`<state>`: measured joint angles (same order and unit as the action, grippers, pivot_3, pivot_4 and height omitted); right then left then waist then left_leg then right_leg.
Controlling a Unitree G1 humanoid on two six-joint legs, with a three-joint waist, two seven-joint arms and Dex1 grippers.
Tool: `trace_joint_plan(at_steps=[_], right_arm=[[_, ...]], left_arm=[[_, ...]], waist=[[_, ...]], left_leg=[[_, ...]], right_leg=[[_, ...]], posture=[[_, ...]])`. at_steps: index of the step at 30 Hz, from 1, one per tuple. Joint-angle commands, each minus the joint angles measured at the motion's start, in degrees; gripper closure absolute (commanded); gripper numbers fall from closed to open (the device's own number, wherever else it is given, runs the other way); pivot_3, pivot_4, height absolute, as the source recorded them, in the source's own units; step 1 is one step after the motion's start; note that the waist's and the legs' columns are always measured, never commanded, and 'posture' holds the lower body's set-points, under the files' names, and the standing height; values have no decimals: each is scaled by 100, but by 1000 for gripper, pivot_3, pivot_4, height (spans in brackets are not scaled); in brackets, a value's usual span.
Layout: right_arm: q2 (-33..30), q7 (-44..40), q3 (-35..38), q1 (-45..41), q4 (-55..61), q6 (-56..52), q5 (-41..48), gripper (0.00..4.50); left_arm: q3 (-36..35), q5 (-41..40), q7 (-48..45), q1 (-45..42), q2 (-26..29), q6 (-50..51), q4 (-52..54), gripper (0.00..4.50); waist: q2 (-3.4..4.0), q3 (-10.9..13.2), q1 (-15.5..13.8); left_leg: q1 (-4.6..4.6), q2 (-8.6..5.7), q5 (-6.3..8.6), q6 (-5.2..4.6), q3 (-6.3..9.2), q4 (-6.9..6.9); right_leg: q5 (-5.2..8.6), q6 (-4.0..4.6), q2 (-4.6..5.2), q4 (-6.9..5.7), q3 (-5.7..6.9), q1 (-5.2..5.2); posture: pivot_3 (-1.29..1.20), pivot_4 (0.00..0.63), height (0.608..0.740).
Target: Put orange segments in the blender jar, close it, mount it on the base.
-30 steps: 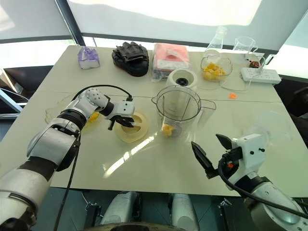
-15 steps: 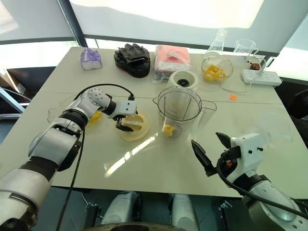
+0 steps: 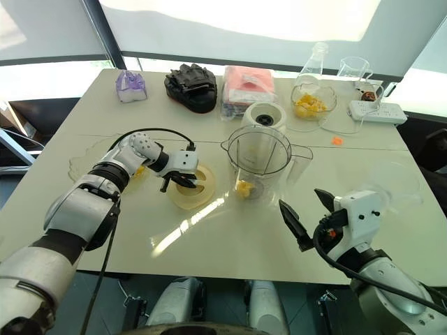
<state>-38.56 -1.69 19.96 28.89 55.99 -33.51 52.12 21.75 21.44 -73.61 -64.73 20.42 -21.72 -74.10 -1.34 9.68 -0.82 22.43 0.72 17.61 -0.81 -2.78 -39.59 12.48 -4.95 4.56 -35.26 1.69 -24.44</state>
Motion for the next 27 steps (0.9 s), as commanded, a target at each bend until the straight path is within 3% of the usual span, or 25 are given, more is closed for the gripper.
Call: trace_joint_plan(at_steps=[1, 9, 20, 23, 27], right_arm=[[78, -75, 71, -63, 42, 11, -71, 0], [49, -307, 281, -31, -13, -66, -74, 0], [188, -779, 403, 20, -409, 34, -569, 0], [322, -853, 286, -223, -708, 97, -800, 0], [431, -872, 117, -672, -1167, 160, -1253, 0]], left_arm=[[-38, 11, 94, -18, 74, -14, 52, 4274], [-593, -483, -128, -1080, 342, 106, 182, 4274], [-1507, -1525, -1717, -3134, 508, 1403, 163, 4274], [-1228, -2470, -1889, -3577, 219, 1918, 377, 4274], [-670, -3013, -1889, -3692, -182, 2007, 508, 4274]], waist=[[0, 0, 1], [-18, 12, -16], [-17, 12, 7], [-21, 15, -6], [-16, 13, 4]], left_leg=[[1, 0, 0, 0, 0, 0], [9, 1, 0, 0, 7, -4], [16, -4, 14, -24, 0, -6], [16, -1, 14, -24, 5, -6], [20, -4, 14, -24, 5, -16]], right_leg=[[0, 0, 0, 1, 0, 0], [-1, -2, -1, -5, 4, -5], [3, -7, 0, 10, 5, -6], [5, -4, -7, 7, 5, -7], [6, -2, 0, 8, 2, -5]], posture=[[0, 150, 740], [0, 150, 740], [0, 150, 740], [0, 150, 740], [0, 150, 740]])
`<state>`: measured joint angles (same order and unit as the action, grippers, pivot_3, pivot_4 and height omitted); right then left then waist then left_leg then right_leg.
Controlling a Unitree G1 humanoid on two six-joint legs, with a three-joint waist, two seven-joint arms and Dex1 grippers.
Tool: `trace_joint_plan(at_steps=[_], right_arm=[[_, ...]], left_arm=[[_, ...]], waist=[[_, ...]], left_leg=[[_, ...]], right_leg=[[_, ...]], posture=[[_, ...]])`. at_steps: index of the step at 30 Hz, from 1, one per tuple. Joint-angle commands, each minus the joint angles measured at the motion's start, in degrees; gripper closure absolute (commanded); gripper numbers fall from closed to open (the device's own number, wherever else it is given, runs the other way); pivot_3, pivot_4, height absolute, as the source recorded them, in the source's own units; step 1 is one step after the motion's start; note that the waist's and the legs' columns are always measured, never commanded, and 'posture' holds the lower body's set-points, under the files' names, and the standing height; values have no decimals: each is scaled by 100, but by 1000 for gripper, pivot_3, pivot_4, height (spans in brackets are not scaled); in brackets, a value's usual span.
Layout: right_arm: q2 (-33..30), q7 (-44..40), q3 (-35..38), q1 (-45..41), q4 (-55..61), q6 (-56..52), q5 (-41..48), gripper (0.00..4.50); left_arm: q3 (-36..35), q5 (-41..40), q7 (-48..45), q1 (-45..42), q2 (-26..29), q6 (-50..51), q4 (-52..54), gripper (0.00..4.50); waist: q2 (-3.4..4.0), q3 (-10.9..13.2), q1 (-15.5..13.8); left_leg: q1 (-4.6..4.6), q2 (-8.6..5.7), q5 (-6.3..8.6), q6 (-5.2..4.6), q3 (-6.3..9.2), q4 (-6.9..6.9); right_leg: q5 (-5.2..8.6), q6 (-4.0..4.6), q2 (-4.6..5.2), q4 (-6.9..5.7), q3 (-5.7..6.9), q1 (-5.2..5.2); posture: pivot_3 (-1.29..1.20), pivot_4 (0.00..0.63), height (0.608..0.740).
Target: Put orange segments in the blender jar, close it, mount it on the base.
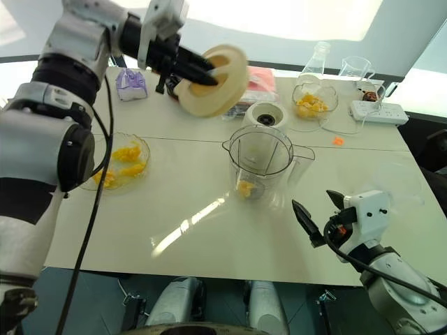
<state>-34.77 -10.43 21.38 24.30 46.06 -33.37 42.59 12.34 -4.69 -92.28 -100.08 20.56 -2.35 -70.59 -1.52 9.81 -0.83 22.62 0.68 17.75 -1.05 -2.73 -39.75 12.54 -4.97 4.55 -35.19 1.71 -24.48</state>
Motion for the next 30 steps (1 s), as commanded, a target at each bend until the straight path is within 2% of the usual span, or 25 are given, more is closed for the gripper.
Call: trace_joint_plan(at_steps=[1, 9, 15, 22, 30], right_arm=[[85, 53, -108, -372, -285, 165, -455, 0], [388, 374, -767, -1385, -998, 341, -1711, 0], [714, 515, -986, -1853, -1443, 501, -2291, 0], [941, 492, -1207, -2107, -2161, 930, -2942, 0], [1198, 237, -1446, -2410, -2899, 1451, -3279, 0]], left_arm=[[348, -417, -22, -182, -328, 61, 121, 4274], [794, 33, -22, -141, -1177, -58, -234, 4274], [1263, 718, -22, 90, -1319, -276, -383, 4274], [1231, 1347, 192, 311, -1584, -268, -454, 4274], [1117, 1650, 302, 457, -1759, -295, -477, 4274]], waist=[[3, -1, 8], [15, 6, 11], [29, 3, 15], [38, -2, -5], [42, -5, 13]], left_leg=[[-1, -1, 0, 0, -4, -1], [6, -9, 4, -7, -2, -8], [33, -8, 5, -9, 1, -9], [52, -9, 5, -9, 6, -21], [-1, -6, 5, -10, 7, -29]], right_leg=[[0, 0, 2, 0, -3, 0], [0, 2, -13, -6, -3, -11], [0, 1, -16, -6, -3, -33], [-1, 0, -12, -7, -1, -41], [0, 1, -2, -8, -3, 9]], posture=[[0, 150, 740], [0, 150, 740], [0, 150, 740], [0, 150, 740], [0, 150, 740]])
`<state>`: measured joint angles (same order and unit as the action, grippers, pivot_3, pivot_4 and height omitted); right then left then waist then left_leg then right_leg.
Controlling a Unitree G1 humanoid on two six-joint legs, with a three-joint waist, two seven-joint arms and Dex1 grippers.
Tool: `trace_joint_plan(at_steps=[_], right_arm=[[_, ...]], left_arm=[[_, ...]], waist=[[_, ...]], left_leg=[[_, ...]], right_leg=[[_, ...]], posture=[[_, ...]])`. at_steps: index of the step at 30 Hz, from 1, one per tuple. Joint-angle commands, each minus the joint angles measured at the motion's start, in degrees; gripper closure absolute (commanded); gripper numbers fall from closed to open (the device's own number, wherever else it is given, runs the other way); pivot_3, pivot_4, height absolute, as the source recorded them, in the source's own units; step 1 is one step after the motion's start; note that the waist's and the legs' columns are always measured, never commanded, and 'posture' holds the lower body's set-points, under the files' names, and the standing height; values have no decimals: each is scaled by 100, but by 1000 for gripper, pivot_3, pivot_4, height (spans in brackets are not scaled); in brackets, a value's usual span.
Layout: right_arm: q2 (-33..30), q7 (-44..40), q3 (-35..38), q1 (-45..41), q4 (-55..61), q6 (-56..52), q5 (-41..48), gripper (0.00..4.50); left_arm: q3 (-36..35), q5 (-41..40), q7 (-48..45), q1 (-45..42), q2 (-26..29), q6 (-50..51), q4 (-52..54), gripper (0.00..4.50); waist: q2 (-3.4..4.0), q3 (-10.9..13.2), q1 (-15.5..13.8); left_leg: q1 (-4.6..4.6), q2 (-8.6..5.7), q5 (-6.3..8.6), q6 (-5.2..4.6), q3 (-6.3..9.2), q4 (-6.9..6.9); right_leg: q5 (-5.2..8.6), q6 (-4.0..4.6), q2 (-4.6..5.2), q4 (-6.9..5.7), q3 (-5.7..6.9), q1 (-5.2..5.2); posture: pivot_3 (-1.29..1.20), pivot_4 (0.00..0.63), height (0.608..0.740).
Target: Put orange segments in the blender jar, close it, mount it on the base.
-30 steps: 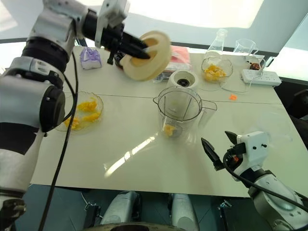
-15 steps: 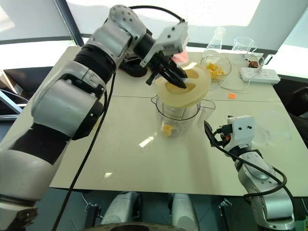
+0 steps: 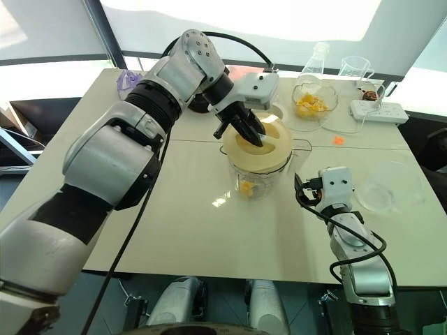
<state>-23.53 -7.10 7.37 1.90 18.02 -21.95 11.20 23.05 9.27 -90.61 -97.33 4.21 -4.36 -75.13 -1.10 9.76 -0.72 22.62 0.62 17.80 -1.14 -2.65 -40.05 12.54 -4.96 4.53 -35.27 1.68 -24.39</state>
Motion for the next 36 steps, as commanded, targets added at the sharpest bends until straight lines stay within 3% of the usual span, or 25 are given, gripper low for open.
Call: trace_joint_plan(at_steps=[1, 2, 16, 26, 36], right_arm=[[97, -112, -61, -221, -186, 369, -177, 0], [126, -125, -64, -282, -275, 425, -205, 0], [368, -240, -122, -433, -542, 685, -461, 0], [484, -242, -98, -388, -614, 775, -573, 0], [439, -171, 0, -1082, -1795, 1487, -745, 0]], left_arm=[[33, 278, 115, 191, -136, -108, -19, 4274], [76, 295, 60, 433, -52, 189, 572, 4274], [-62, 609, 803, 213, -285, -42, -41, 4274], [-219, 651, 662, 202, -321, 208, -69, 4274], [-315, 619, 385, 373, -253, 228, -44, 4274]], waist=[[1, -1, 1], [3, -2, 1], [7, -6, -4], [8, -6, -2], [9, -7, 13]], left_leg=[[-5, 1, 0, 0, 0, 0], [-6, 1, 0, 0, 0, 0], [-9, -3, 0, 0, 0, 0], [-6, -2, 0, 0, 0, 1], [-9, -2, 0, 0, 0, 3]], right_leg=[[0, 0, 0, -3, 0, 2], [0, 0, 0, -6, 0, 3], [0, -1, 2, -6, -3, 10], [0, -1, 1, -7, -2, 5], [0, -1, -1, -8, -1, 5]], posture=[[0, 150, 740], [0, 150, 740], [0, 150, 740], [0, 150, 740], [0, 150, 740]])
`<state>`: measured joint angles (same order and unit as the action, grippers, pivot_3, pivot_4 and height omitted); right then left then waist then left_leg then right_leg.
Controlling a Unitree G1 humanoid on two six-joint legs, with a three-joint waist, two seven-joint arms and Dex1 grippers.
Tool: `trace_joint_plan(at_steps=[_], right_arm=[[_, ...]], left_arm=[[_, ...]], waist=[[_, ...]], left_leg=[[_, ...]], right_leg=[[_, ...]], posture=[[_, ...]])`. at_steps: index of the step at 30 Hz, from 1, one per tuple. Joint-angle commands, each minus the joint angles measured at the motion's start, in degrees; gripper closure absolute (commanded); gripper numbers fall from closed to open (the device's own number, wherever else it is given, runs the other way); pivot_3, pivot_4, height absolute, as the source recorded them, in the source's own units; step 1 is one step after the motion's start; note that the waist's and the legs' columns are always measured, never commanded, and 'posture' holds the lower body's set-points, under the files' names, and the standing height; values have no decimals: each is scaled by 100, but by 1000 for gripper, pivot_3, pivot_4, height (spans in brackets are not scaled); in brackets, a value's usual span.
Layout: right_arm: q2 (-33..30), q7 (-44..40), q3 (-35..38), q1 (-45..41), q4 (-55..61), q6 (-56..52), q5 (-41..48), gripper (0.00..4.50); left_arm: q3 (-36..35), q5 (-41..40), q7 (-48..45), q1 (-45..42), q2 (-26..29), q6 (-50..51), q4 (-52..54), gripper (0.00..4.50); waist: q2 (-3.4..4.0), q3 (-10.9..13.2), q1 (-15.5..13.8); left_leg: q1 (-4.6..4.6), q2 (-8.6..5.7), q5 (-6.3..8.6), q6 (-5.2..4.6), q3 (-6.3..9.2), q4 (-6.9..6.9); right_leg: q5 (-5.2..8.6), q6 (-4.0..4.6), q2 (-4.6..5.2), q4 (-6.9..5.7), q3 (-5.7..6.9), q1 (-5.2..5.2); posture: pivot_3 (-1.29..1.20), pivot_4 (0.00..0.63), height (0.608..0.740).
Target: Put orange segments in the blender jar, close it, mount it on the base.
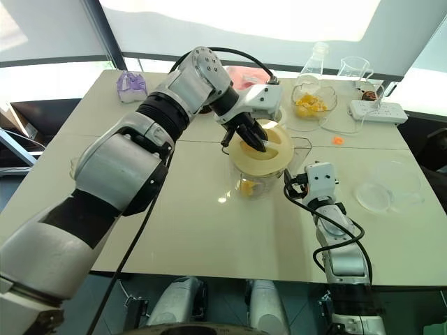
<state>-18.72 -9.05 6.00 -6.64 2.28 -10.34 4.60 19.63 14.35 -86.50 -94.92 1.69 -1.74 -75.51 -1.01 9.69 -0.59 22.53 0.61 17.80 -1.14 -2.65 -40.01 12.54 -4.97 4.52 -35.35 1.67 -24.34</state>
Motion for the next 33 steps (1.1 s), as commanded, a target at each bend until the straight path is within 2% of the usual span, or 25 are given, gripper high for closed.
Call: trace_joint_plan(at_steps=[1, 5, 6, 8, 14, 22, 33], right_arm=[[-65, 27, 151, -316, -363, 411, -98, 0], [-98, 76, 216, -723, -1068, 832, -153, 0], [-105, 67, 211, -819, -1229, 915, -161, 259], [-120, 70, 206, -1003, -1525, 1094, -167, 890], [-184, 93, 184, -1253, -1987, 1398, -143, 3747], [-145, 0, 147, -808, -1415, 1120, 39, 3752], [244, 173, 289, -104, 163, -523, 704, 3752]], left_arm=[[12, 113, -23, 134, 10, -19, -8, 4274], [-76, 56, -101, 168, 42, 96, -21, 4274], [-98, 39, -144, 176, 45, 123, -23, 4274], [-121, 40, -165, 203, 51, 107, -19, 4274], [-172, 106, -97, 260, 65, 95, -25, 4274], [-159, 164, -15, 307, 83, 75, -26, 4274], [-108, 223, 48, 336, 33, 93, -3, 4274]], waist=[[0, 0, 0], [3, 1, -4], [3, 1, -11], [4, 2, -13], [5, 3, 5], [7, 1, -15], [7, 1, -9]], left_leg=[[0, 0, 0, 0, 0, 0], [1, -2, 0, 0, -3, 0], [1, -2, 0, 0, -3, 1], [1, -3, 0, 0, -3, 0], [2, -5, 0, 0, -5, 0], [0, -6, -8, -11, -3, -3], [3, -8, -7, -12, 2, 3]], right_leg=[[0, 0, 0, 0, 0, 0], [-1, -1, 0, 0, -1, 0], [-1, -1, 2, 0, -2, 0], [-1, -2, 2, 0, -2, 0], [-11, -20, 3, 1, -3, 0], [-12, -11, 5, 0, -9, 4], [-9, -14, 8, 5, -7, 4]], posture=[[0, 150, 740], [0, 150, 740], [0, 150, 740], [0, 150, 740], [0, 150, 740], [0, 150, 740], [0, 150, 740]])
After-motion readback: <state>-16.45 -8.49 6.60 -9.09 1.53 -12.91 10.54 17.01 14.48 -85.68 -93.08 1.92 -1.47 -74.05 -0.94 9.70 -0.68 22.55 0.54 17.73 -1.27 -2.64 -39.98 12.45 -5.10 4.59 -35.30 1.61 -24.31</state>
